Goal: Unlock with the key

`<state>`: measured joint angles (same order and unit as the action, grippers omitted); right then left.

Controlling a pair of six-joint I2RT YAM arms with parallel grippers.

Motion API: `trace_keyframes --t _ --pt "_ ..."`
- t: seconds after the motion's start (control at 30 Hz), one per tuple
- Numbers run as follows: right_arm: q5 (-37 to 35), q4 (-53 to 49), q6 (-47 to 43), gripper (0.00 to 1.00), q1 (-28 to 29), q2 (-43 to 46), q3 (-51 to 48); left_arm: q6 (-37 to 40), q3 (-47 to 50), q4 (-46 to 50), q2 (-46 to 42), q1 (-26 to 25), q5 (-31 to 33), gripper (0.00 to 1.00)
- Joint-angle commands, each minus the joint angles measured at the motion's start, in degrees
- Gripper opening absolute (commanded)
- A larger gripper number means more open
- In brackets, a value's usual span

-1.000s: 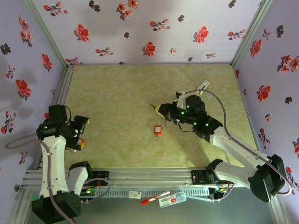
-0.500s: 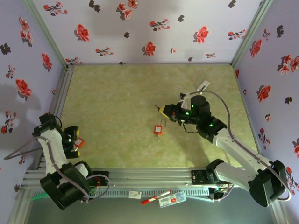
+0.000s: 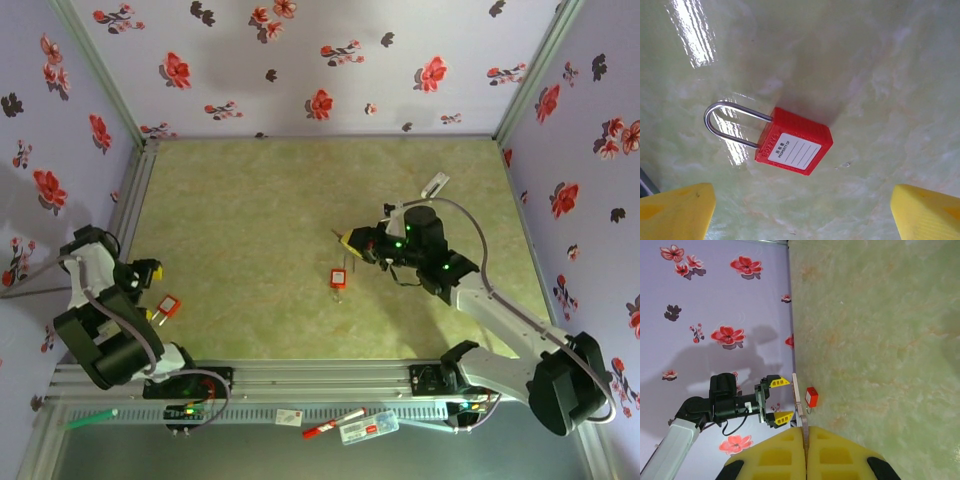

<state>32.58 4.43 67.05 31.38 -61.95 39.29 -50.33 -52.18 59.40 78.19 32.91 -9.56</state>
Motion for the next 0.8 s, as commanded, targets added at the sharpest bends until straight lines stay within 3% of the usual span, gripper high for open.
trace_keyframes --t 0.0,0.2,0.53,0.77 --pt "1.4 4.0 -0.1 0.0 -0.4 -1.1 0.3 3.7 2.2 0.5 0.7 0.0 -1.9 0.89" --pt "2.2 4.3 -0.1 0.0 -0.4 -2.6 1.3 4.0 5.4 -2.3 2.4 -2.2 -3.0 0.79" --pt "1.8 1.0 -1.3 0.0 -0.4 -1.5 2.2 2.9 5.8 -6.5 8.2 -13.5 -4.6 0.6" --pt "0.1 -0.4 -1.2 0.0 -0.4 0.5 1.3 4.8 5.2 -7.6 11.2 -17.9 -4.9 0.5"
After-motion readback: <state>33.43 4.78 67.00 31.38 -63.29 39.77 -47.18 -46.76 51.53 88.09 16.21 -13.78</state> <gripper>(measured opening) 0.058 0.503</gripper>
